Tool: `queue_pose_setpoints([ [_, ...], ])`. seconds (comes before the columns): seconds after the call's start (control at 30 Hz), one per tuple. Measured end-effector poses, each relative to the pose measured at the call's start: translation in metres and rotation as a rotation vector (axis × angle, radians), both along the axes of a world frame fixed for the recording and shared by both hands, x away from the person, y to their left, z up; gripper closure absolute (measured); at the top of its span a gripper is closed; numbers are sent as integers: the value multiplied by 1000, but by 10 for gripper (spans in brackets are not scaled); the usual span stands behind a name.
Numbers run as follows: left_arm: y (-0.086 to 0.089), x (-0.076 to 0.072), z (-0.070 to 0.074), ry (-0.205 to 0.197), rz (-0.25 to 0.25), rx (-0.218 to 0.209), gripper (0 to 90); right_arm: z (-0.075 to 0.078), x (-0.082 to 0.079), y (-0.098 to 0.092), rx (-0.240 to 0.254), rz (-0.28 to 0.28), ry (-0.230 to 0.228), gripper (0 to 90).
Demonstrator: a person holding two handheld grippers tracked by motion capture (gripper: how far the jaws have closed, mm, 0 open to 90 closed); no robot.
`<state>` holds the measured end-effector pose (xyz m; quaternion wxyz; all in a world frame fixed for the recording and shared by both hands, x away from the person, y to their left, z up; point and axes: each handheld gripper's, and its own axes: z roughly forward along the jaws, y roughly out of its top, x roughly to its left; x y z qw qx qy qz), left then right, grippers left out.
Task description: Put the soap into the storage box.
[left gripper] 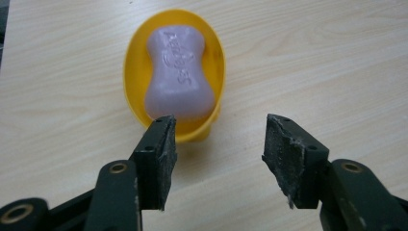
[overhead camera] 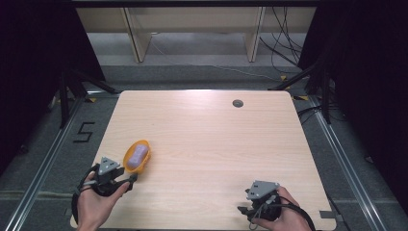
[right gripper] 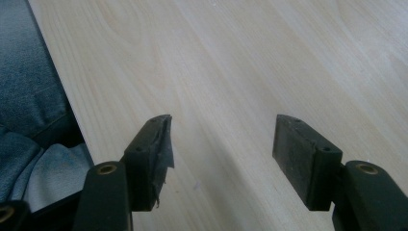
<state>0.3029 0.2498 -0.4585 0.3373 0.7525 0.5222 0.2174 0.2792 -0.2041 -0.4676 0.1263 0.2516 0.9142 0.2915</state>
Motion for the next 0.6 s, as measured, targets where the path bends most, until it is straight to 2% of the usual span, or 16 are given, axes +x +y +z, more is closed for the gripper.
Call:
queue_pose_setpoints([
  [0.03, 1, -3, -4, -3, -7, -4, 443, 0, 0, 0, 0, -1, 0, 394],
  [0.07, -2, -7, -9, -41, 33, -46, 446, 0, 0, 0, 0, -1, 1, 394],
  [0.13, -2, -13, -17, -56, 33, -50, 450, 0, 0, 0, 0, 0, 0, 393],
  [0.2, -2, -17, -22, -49, 38, -42, 449, 0, 0, 0, 0, 1, -1, 394],
  [0.23, -4, -19, -26, -54, 46, -60, 449, 0, 0, 0, 1, 3, -3, 393],
  [0.27, -6, -21, -29, -45, 44, -57, 449, 0, 1, 0, 1, 7, -10, 393],
  [0.33, -7, -23, -33, -43, 32, -59, 449, 1, 0, 0, -4, 4, -11, 393],
  [0.37, -11, -26, -36, -30, 22, -70, 449, 1, 1, -2, -30, 15, -37, 393],
  [0.4, -11, -26, -36, -30, 22, -70, 450, 1, 1, -2, -30, 15, -37, 393],
  [0.43, -13, -27, -36, -42, 5, -68, 450, 2, 0, -1, 0, 7, -22, 393],
  [0.47, -13, -27, -36, -44, -2, -55, 450, 2, 0, -1, 0, 7, -22, 393],
  [0.5, -13, -26, -36, -76, -28, -61, 446, 2, -1, -1, 10, -1, -14, 393],
  [0.6, -11, -25, -37, -82, -40, -84, 449, 2, 0, -1, 4, 25, -23, 392],
])
